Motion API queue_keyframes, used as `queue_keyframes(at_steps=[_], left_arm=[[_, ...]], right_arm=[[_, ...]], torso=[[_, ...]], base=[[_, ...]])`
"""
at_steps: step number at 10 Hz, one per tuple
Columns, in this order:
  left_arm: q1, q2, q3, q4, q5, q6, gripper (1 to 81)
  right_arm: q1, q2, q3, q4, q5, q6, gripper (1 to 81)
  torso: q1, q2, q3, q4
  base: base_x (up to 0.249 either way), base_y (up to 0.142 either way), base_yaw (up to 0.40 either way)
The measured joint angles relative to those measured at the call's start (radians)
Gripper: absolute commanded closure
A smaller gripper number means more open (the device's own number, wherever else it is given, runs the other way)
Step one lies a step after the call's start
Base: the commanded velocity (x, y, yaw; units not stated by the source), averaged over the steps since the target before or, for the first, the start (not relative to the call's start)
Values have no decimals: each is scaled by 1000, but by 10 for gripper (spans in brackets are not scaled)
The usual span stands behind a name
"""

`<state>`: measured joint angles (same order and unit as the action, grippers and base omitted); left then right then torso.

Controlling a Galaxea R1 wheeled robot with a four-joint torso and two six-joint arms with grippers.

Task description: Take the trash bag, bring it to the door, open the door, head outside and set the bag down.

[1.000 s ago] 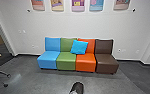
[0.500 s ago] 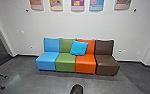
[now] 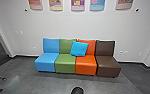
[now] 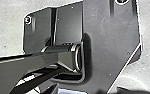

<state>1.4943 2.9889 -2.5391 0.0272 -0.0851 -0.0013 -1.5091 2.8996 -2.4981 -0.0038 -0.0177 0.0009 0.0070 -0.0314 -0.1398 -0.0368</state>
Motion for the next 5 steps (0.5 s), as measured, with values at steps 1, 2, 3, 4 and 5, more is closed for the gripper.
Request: queue_keyframes(at_steps=[1,2,3,4,5], left_arm=[[0,0,0,0,0,0,10],[0,0,0,0,0,0,10],[0,0,0,0,0,0,10],[0,0,0,0,0,0,10],[0,0,0,0,0,0,10]], right_arm=[[0,0,0,0,0,0,10],[0,0,0,0,0,0,10],[0,0,0,0,0,0,10],[0,2,-3,0,0,0,10],[0,2,-3,0,0,0,10]], torso=[[0,0,0,0],[0,0,0,0],[0,0,0,0],[0,0,0,0],[0,0,0,0]], base=[[127,0,0],[128,0,0],[127,0,0],[127,0,0],[127,0,0]])
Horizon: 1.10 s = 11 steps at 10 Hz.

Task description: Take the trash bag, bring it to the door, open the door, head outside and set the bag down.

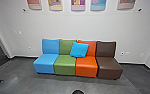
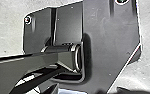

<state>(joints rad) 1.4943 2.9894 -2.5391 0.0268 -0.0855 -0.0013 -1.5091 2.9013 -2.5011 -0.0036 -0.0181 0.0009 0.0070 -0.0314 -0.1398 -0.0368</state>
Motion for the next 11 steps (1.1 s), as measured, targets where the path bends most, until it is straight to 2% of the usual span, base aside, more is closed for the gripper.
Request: queue_keyframes(at_steps=[11], left_arm=[[0,0,0,0,0,0,10]], right_arm=[[0,0,-1,0,0,0,10]], torso=[[0,0,0,0]], base=[[127,0,0]])
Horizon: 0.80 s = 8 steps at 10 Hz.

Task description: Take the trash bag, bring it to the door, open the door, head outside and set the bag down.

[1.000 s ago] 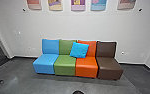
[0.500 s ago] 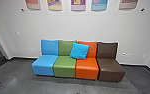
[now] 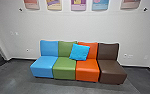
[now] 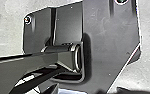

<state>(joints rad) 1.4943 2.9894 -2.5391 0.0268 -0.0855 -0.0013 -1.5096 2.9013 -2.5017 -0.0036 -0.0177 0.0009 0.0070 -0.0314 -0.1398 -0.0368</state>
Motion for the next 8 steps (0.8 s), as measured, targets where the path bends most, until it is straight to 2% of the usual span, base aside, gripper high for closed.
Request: queue_keyframes(at_steps=[5,8], left_arm=[[0,0,0,0,0,0,10],[-3,0,0,0,0,0,10]], right_arm=[[0,0,0,0,0,0,10],[6,0,0,0,-1,0,10]], torso=[[0,0,0,0],[1,0,0,0]], base=[[119,0,0],[23,0,0]])
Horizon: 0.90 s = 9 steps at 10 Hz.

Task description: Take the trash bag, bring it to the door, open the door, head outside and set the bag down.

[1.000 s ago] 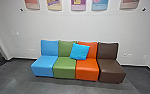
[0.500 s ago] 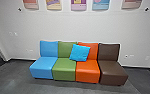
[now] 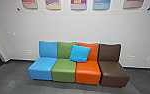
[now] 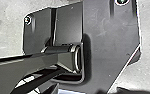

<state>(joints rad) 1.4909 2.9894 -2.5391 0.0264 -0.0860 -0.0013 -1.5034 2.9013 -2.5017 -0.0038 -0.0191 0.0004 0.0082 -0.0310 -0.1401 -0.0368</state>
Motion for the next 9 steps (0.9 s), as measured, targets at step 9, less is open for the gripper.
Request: queue_keyframes(at_steps=[9], left_arm=[[14,-98,107,0,0,-1,10]], right_arm=[[-1,-137,233,1,-6,0,10]], torso=[[-1,0,0,0]], base=[[0,0,0]])
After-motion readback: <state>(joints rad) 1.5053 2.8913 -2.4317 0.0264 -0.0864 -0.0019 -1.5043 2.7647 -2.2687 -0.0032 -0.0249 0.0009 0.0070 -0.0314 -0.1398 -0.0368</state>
